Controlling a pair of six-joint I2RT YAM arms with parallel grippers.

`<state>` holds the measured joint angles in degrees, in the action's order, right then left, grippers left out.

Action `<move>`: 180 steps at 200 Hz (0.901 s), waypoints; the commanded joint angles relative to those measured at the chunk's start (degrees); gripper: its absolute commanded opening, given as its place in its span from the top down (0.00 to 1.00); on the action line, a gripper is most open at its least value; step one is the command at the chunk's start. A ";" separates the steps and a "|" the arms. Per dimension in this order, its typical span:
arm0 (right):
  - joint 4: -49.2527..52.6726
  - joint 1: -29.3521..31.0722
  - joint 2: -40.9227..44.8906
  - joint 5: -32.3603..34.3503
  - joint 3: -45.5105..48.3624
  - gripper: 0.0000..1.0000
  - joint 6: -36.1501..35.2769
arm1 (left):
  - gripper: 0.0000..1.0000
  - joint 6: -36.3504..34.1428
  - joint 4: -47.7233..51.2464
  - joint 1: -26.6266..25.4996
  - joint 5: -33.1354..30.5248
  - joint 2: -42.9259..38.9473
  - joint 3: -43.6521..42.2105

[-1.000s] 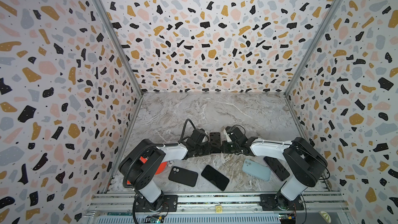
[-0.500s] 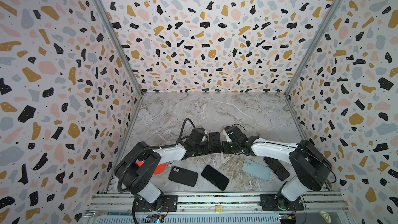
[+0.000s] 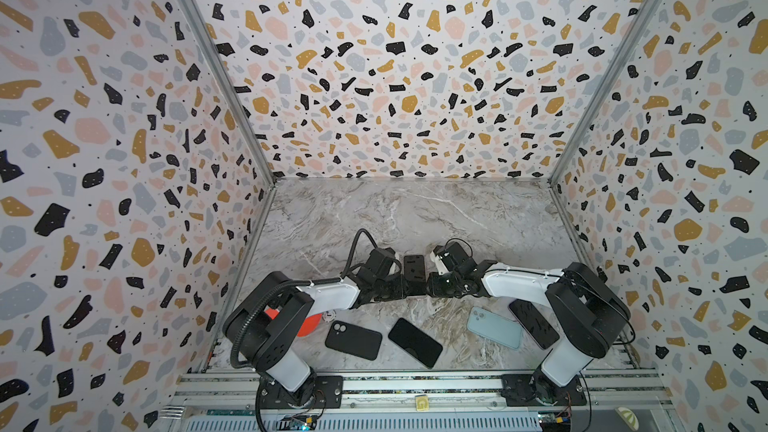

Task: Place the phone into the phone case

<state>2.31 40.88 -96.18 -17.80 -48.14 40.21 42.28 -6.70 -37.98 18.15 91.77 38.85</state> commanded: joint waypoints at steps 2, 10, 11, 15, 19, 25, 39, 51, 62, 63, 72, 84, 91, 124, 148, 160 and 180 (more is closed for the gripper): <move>-5.34 -1.50 -1.53 -7.41 2.95 0.76 2.63 | 0.64 -1.09 -1.96 0.27 1.05 0.95 -0.74; -6.61 -1.83 -2.11 -8.86 3.60 0.76 3.17 | 0.64 -1.08 -2.08 0.27 1.17 1.34 -0.74; -6.75 -1.85 -2.18 -8.98 3.63 0.77 3.19 | 0.64 -1.07 -2.17 0.27 1.22 1.33 -0.77; -6.92 -1.89 -2.45 -9.28 3.74 0.77 3.38 | 0.64 -1.14 -2.30 0.27 1.22 1.44 -0.73; -6.95 -1.88 -2.58 -9.42 3.84 0.77 3.32 | 0.64 -1.13 -2.39 0.27 1.20 1.63 -0.78; -6.96 -1.89 -2.82 -9.50 3.91 0.78 3.34 | 0.64 -1.15 -2.62 0.27 1.27 1.74 -0.80; -7.21 -1.93 -2.86 -9.65 4.19 0.79 3.30 | 0.65 -0.93 -3.28 0.27 1.43 2.29 -1.04; -7.56 -1.86 -2.75 -9.51 4.60 0.81 3.25 | 0.65 -0.67 -4.04 0.27 1.63 2.75 -1.36; -7.79 -1.67 -2.93 -9.21 4.81 0.83 3.10 | 0.65 -0.44 -4.60 0.27 1.84 3.05 -1.61; -7.86 -1.63 -2.95 -9.19 4.85 0.83 3.11 | 0.65 -0.40 -4.66 0.27 1.82 3.06 -1.64; -8.19 -1.51 -3.17 -9.04 5.06 0.85 2.91 | 0.65 -0.36 -5.04 0.27 2.06 3.23 -1.88; -8.70 -1.08 -3.72 -8.70 5.41 0.87 2.77 | 0.65 -0.18 -5.44 0.27 2.11 3.42 -2.00; -8.95 -0.80 -4.19 -8.38 5.55 0.87 2.77 | 0.65 -0.08 -5.56 0.27 2.21 3.42 -1.98; -9.64 0.25 -6.18 -7.93 5.86 0.90 2.57 | 0.65 0.00 -5.69 0.27 2.29 3.42 -1.94; -9.68 0.55 -6.50 -7.18 6.04 0.92 2.60 | 0.65 0.09 -6.04 0.27 2.30 3.49 -2.24; -9.45 0.54 -6.60 -6.66 6.04 0.92 2.39 | 0.65 0.09 -6.22 0.27 2.26 3.42 -2.33; -9.07 0.75 -7.08 -5.92 6.04 0.93 2.32 | 0.65 0.21 -6.35 0.27 2.41 3.51 -2.43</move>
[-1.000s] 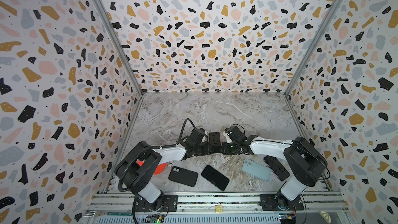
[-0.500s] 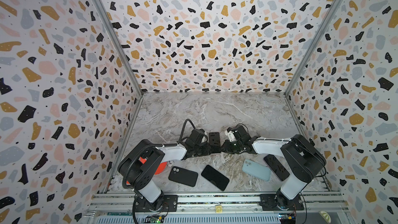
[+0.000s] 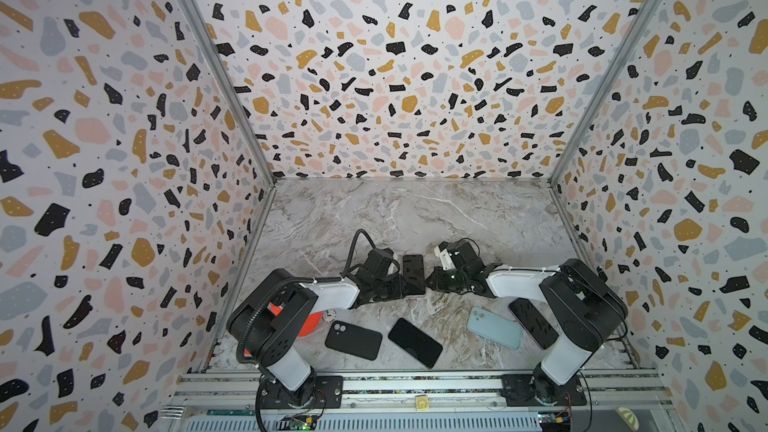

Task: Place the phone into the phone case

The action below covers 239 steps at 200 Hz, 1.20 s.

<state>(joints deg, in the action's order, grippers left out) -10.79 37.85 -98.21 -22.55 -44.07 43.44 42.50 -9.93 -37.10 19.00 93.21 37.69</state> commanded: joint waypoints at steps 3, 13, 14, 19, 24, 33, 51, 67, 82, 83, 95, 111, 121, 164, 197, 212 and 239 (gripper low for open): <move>4.08 3.81 -5.04 -1.11 1.97 0.93 -0.90 | 0.65 -0.04 -3.09 -0.60 1.56 2.06 -1.31; 4.52 3.99 -5.19 -1.05 1.82 0.93 -1.07 | 0.65 -0.04 -3.08 -0.60 1.61 2.04 -1.31; 4.62 3.99 -5.17 -1.03 1.77 0.93 -1.08 | 0.65 0.00 -3.08 -0.60 1.63 2.01 -1.31; 5.08 4.07 -5.11 -0.94 1.49 0.93 -1.25 | 0.65 0.02 -3.00 -0.60 1.63 1.93 -1.32; 5.73 4.08 -4.86 -0.62 1.17 0.93 -1.45 | 0.65 -0.10 -2.98 -0.60 1.59 1.81 -1.39; 7.34 4.08 -4.02 0.19 0.48 0.93 -1.88 | 0.65 -0.13 -2.69 -0.60 1.56 1.43 -1.53; 11.35 4.08 -1.30 2.54 -1.31 0.92 -3.21 | 0.65 -0.33 -1.90 -0.60 1.23 0.35 -1.85; 15.60 4.08 1.34 5.16 -3.50 0.90 -4.28 | 0.65 -0.64 -0.91 -0.60 0.66 -0.89 -2.15; 18.85 4.12 3.97 7.98 -5.04 0.87 -4.59 | 0.65 -1.00 0.05 -0.60 0.12 -2.07 -2.50; 18.99 4.14 4.07 8.10 -5.14 0.87 -4.59 | 0.64 -1.01 0.11 -0.60 0.09 -2.16 -2.52; 20.12 4.40 6.04 9.69 -5.73 0.86 -4.35 | 0.62 -1.16 0.57 -0.52 -0.31 -2.89 -2.78; 20.77 5.08 7.76 10.45 -6.02 0.85 -3.37 | 0.56 -1.32 0.77 -0.43 -0.61 -4.15 -3.37; 20.79 5.61 8.28 10.85 -6.00 0.84 -2.48 | 0.54 -1.13 0.71 -0.44 -1.26 -5.10 -3.69; 19.14 7.28 7.21 11.83 -6.10 0.82 -0.55 | 0.55 -0.65 0.48 -0.43 -1.00 -4.78 -3.55; 22.50 8.12 4.01 13.14 -9.86 0.84 -0.07 | 0.57 0.33 -1.97 -0.43 0.97 -2.48 -3.60; 21.88 8.51 4.31 14.18 -9.40 0.88 1.14 | 0.57 0.24 -2.02 -0.43 1.29 -2.02 -3.33; 22.23 8.81 4.42 16.11 -9.10 0.90 2.01 | 0.58 -0.22 -1.85 -0.43 1.34 -1.59 -3.08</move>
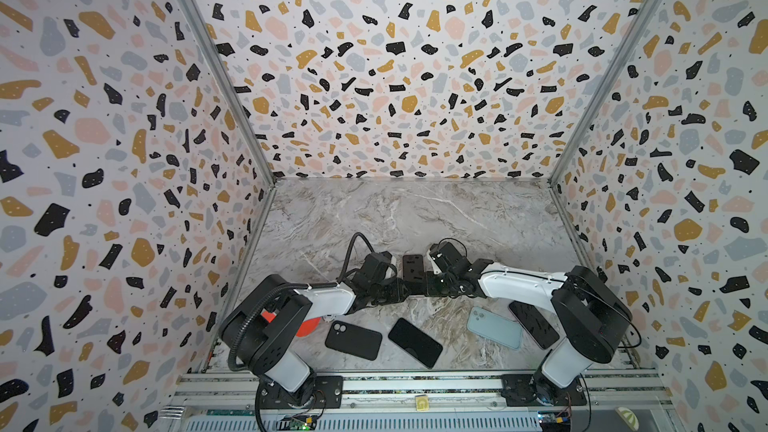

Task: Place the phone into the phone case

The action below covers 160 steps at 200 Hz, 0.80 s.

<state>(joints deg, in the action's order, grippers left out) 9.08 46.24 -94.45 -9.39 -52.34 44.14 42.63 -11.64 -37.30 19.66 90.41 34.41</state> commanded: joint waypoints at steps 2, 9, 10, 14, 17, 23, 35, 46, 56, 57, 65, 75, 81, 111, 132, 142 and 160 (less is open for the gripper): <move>2.55 0.43 0.67 3.08 -0.95 0.90 1.30 | 0.58 -0.36 -0.21 -0.23 0.72 1.25 0.21; 2.98 0.43 0.59 3.55 -1.15 0.90 1.38 | 0.58 -0.40 -0.23 -0.22 0.81 1.34 0.14; 3.06 0.43 0.59 3.61 -1.17 0.90 1.38 | 0.58 -0.42 -0.23 -0.22 0.81 1.39 0.18; 3.13 0.50 0.52 3.89 -1.26 0.90 1.45 | 0.58 -0.41 -0.23 -0.23 0.75 1.43 0.17; 3.26 0.48 0.44 3.98 -1.20 0.90 1.40 | 0.58 -0.40 -0.27 -0.23 0.83 1.57 0.21; 3.17 0.58 0.48 4.11 -1.23 0.90 1.47 | 0.58 -0.49 -0.30 -0.23 0.90 1.62 0.21; 3.33 0.65 -0.01 4.16 -1.42 0.90 1.52 | 0.58 -0.46 -0.57 -0.23 1.08 1.78 0.17; 3.76 0.85 -0.73 4.53 -1.86 0.90 1.53 | 0.58 -0.61 -0.58 -0.23 1.12 1.79 0.17; 4.10 1.00 -1.26 4.73 -2.16 0.90 1.43 | 0.58 -0.69 -0.58 -0.23 1.16 1.72 0.18; 4.10 1.02 -1.31 4.73 -2.24 0.90 1.41 | 0.58 -0.70 -0.58 -0.23 1.12 1.75 0.15; 4.15 1.09 -1.64 4.87 -2.32 0.90 1.45 | 0.58 -0.77 -0.54 -0.24 1.07 1.62 0.13; 4.12 1.22 -2.06 5.05 -2.38 0.90 1.45 | 0.58 -0.75 -0.58 -0.23 1.13 1.62 0.13; 4.12 1.35 -2.36 4.95 -2.46 0.90 1.44 | 0.58 -0.79 -0.57 -0.23 1.12 1.61 0.12; 4.10 1.72 -3.58 4.38 -2.75 0.91 1.45 | 0.59 -0.88 -0.58 -0.23 1.17 1.79 0.06; 3.96 2.01 -4.32 3.79 -2.64 0.92 1.44 | 0.59 -0.97 -0.58 -0.23 1.23 2.01 0.21; 4.01 2.18 -4.58 3.63 -2.54 0.92 1.45 | 0.59 -0.93 -0.58 -0.23 1.26 2.07 0.21; 3.86 2.45 -4.86 3.20 -2.14 0.92 1.56 | 0.59 -1.05 -0.75 -0.23 1.12 2.35 0.22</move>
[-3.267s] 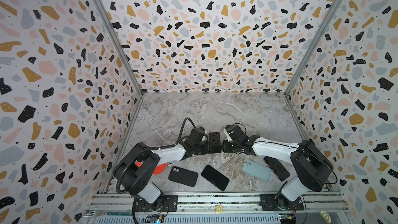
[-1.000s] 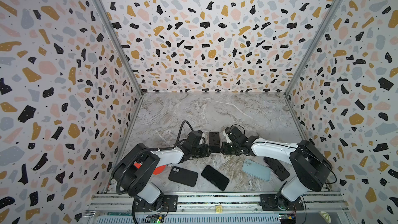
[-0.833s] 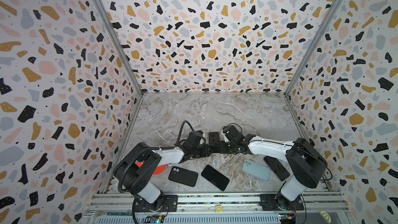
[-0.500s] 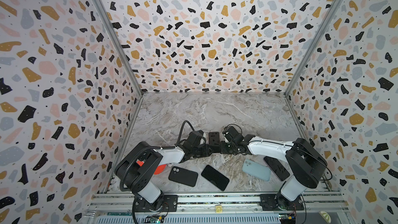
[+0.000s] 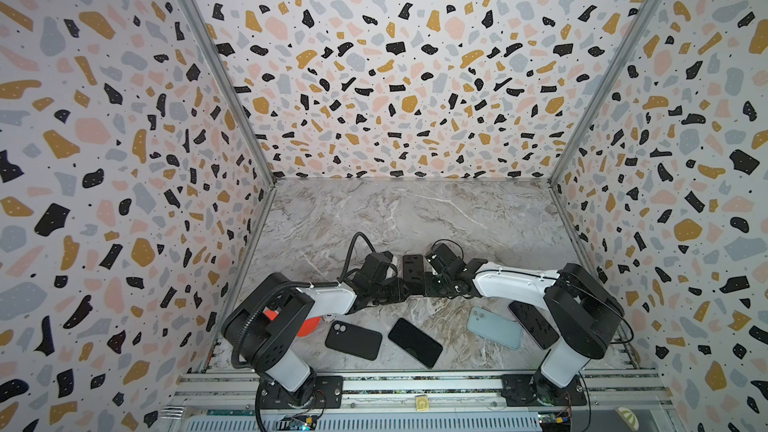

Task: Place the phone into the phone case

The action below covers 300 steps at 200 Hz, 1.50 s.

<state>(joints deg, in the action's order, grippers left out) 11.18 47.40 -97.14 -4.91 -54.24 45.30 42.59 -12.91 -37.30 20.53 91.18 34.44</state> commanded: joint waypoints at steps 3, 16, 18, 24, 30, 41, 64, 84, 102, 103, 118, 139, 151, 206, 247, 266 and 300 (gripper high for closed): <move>1.75 1.34 -2.21 -1.31 -0.05 0.92 0.47 | 0.59 -1.00 0.38 -0.21 0.27 1.65 0.19; 1.71 1.60 -2.59 -1.66 0.46 0.92 0.65 | 0.59 -0.93 0.21 -0.23 0.40 1.89 0.21; 1.67 1.63 -2.69 -1.70 0.61 0.92 0.66 | 0.59 -0.93 0.17 -0.23 0.45 1.96 0.26; 1.65 1.71 -2.91 -1.91 0.86 0.92 0.73 | 0.59 -0.85 0.01 -0.23 0.46 1.99 0.25; 1.53 1.80 -3.18 -2.08 1.13 0.92 0.77 | 0.59 -0.84 -0.04 -0.23 0.47 2.07 0.28; 1.56 1.82 -3.64 -2.44 1.62 0.92 0.84 | 0.59 -0.83 -0.02 -0.23 0.56 2.14 0.36; 1.41 1.91 -4.06 -2.80 2.59 0.93 1.09 | 0.59 -0.85 -0.01 -0.23 0.53 2.00 0.39; 1.41 1.91 -4.48 -2.92 3.32 0.94 1.28 | 0.59 -0.82 -0.06 -0.23 0.54 2.07 0.41; 1.41 1.91 -4.98 -3.00 3.92 0.95 1.43 | 0.59 -0.75 -0.03 -0.14 0.56 2.00 0.34; 1.44 1.91 -5.02 -2.96 3.90 0.95 1.49 | 0.59 -0.71 -0.06 -0.14 0.56 1.99 0.36; 0.94 2.13 -5.50 -3.53 4.53 0.95 1.72 | 0.59 -0.69 -0.01 0.02 0.53 1.93 0.38; 0.78 2.32 -6.31 -4.15 4.73 0.95 1.85 | 0.59 -0.74 -0.01 0.12 0.54 1.73 0.35; 0.37 2.57 -6.80 -4.66 4.69 0.95 1.81 | 0.59 -0.74 -0.10 0.21 0.64 1.62 0.29; 4.82 1.49 -2.08 -1.20 -0.12 0.92 -1.40 | 0.57 -0.63 -1.09 0.23 1.01 1.35 -1.27; 9.31 -1.06 4.27 3.08 -4.70 0.80 -4.07 | 0.57 1.42 -5.68 -0.11 2.58 2.22 -2.71; 9.74 -1.68 5.20 3.59 -4.98 0.79 -5.19 | 0.57 2.16 -6.67 -1.48 2.82 3.40 -1.64; 10.79 -2.56 5.12 2.37 -4.78 0.78 -6.57 | 0.58 3.21 -7.85 -3.78 3.28 5.54 0.57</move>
<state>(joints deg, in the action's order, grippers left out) 18.15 45.39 -93.32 -2.74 -57.80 40.82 44.64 -21.02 -39.38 22.57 94.39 33.91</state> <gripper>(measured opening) 0.221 0.424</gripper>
